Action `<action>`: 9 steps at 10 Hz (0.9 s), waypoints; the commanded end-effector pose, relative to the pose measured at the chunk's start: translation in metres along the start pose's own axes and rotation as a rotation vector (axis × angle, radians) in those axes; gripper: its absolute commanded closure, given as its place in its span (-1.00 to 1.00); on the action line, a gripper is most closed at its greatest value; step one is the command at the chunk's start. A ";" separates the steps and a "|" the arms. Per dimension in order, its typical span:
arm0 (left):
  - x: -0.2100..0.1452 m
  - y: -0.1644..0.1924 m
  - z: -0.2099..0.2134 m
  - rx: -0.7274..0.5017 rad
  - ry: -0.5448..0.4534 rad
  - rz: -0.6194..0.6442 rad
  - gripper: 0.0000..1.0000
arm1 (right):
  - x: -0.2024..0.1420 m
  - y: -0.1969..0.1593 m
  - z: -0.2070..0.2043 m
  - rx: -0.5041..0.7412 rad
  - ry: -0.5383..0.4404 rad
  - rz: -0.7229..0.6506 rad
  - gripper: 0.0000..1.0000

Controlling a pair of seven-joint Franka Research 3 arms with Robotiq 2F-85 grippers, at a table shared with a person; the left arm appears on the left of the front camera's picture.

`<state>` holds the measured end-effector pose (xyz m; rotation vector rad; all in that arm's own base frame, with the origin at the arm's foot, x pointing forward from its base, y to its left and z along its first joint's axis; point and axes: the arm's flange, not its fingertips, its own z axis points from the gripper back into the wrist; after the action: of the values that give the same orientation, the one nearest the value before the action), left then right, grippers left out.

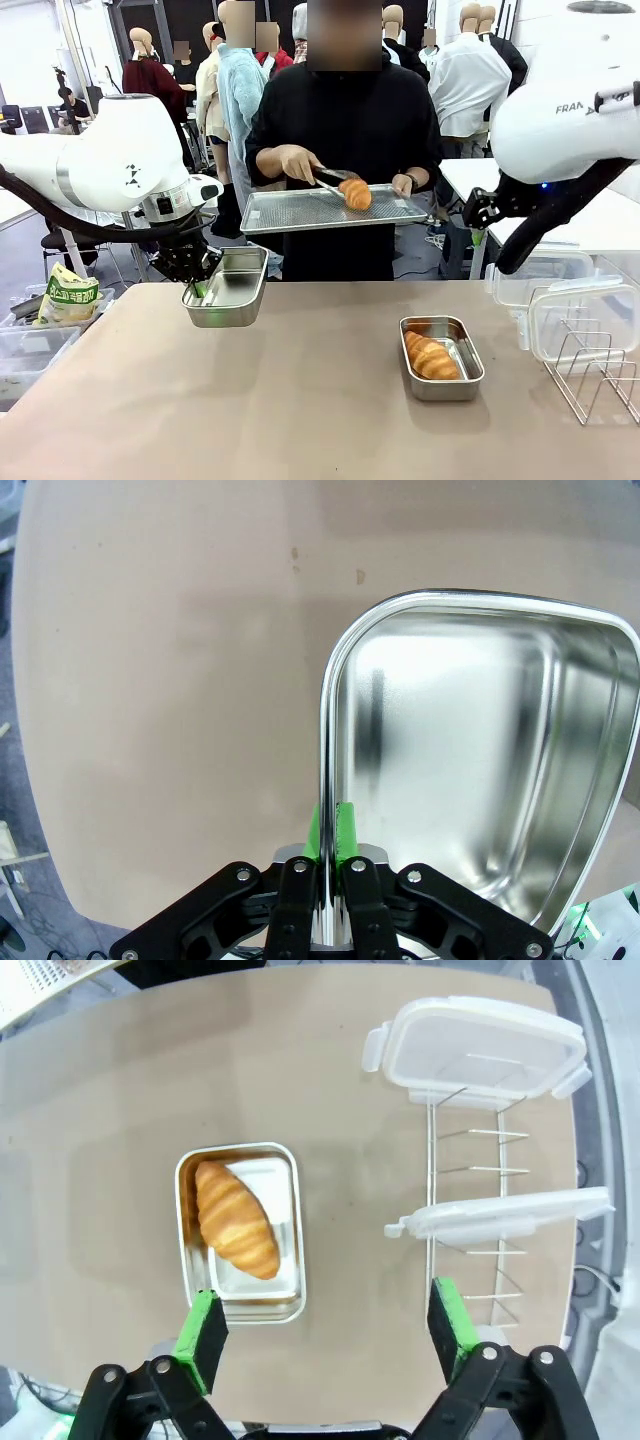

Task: Place the bread in airtight containers.
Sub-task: Once an object is inside an Airtight Container , place the container in the center of the table.

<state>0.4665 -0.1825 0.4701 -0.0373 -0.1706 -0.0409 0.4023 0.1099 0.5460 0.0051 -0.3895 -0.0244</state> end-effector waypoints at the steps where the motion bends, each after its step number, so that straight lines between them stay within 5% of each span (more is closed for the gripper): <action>1: 0.001 0.000 0.003 -0.002 -0.008 0.001 1.00 | 0.003 0.002 -0.021 -0.001 0.050 0.027 -1.00; 9: 0.001 0.000 0.003 -0.002 -0.008 0.001 1.00 | 0.000 0.000 -0.023 0.002 0.055 0.034 -1.00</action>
<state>0.4664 -0.1825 0.4698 -0.0371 -0.1700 -0.0410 0.4116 0.1085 0.5244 0.0040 -0.3316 0.0234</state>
